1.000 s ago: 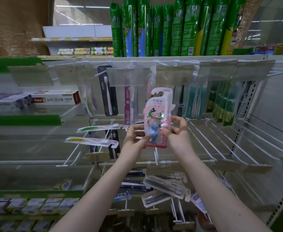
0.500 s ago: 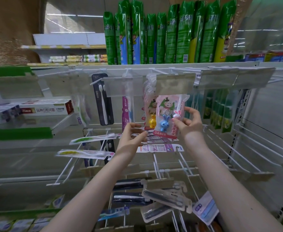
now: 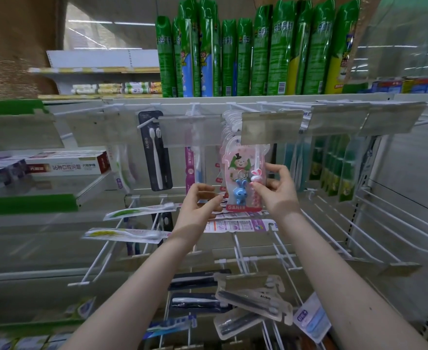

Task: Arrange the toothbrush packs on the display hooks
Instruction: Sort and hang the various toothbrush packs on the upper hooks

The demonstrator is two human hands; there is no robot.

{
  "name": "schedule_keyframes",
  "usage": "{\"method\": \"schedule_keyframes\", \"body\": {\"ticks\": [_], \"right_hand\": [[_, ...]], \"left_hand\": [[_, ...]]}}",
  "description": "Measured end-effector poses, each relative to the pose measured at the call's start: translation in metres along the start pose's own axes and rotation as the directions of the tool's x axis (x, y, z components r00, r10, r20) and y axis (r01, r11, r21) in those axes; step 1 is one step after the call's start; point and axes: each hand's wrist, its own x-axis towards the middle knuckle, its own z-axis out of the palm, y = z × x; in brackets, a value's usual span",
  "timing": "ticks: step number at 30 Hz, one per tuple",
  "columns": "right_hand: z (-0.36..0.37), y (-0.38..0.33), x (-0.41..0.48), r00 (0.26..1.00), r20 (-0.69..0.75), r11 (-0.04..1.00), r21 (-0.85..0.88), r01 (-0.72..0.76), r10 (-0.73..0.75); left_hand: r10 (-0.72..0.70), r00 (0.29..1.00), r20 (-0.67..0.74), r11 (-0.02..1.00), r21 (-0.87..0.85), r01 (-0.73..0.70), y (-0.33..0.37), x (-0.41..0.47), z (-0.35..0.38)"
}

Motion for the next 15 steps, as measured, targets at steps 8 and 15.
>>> {"method": "schedule_keyframes", "body": {"ticks": [8, 15], "right_hand": [[0.01, 0.0, 0.015, 0.997, -0.064, 0.994, -0.098, 0.043, -0.05], [0.012, 0.007, 0.02, 0.994, -0.091, 0.985, -0.168, 0.046, -0.062]], "left_hand": [[-0.043, 0.998, -0.037, 0.999, -0.013, 0.042, -0.006, 0.003, -0.004], [-0.063, 0.998, -0.032, 0.998, 0.029, 0.064, -0.012, 0.005, -0.01]]}}
